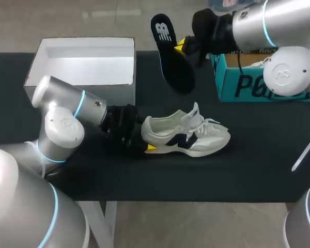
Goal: Take the shoe out of the shoebox, open the shoe tongue, remove and reinsert the insole, then place the shoe into the shoebox
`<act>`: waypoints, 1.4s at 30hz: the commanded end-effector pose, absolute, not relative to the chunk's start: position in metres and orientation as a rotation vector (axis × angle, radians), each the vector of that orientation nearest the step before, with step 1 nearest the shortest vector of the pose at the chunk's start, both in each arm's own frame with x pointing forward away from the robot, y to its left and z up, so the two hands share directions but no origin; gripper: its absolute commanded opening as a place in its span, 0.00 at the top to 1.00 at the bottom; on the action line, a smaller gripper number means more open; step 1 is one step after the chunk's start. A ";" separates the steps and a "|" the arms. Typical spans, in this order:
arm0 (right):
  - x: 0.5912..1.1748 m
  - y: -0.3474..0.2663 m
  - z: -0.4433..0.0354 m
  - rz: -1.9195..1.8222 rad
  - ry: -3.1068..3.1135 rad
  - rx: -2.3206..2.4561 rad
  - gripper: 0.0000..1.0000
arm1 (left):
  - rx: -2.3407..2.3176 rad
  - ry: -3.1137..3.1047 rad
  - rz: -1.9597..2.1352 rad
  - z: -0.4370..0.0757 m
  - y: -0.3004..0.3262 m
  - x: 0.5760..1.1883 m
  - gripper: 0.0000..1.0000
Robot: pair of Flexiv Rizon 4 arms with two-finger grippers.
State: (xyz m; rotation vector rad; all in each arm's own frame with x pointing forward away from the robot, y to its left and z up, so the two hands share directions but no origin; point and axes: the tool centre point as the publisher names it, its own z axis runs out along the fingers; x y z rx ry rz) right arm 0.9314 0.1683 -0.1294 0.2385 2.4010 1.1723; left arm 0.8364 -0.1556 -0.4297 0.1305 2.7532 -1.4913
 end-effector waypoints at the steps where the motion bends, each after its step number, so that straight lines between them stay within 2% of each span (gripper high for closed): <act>1: 0.895 0.164 -0.097 1.358 2.123 0.829 1.00 | 0.130 2.752 -1.489 -0.430 -0.156 0.836 1.00; 12: 0.841 0.162 -0.050 1.510 2.067 1.119 1.00 | 0.130 2.752 -1.489 -0.430 -0.156 0.836 1.00; 31: 0.840 0.161 -0.045 1.522 2.083 1.115 1.00 | 0.130 2.752 -1.489 -0.430 -0.156 0.836 1.00; 42: 0.784 0.148 -0.041 1.458 2.397 0.891 1.00 | 0.130 2.752 -1.489 -0.430 -0.156 0.836 1.00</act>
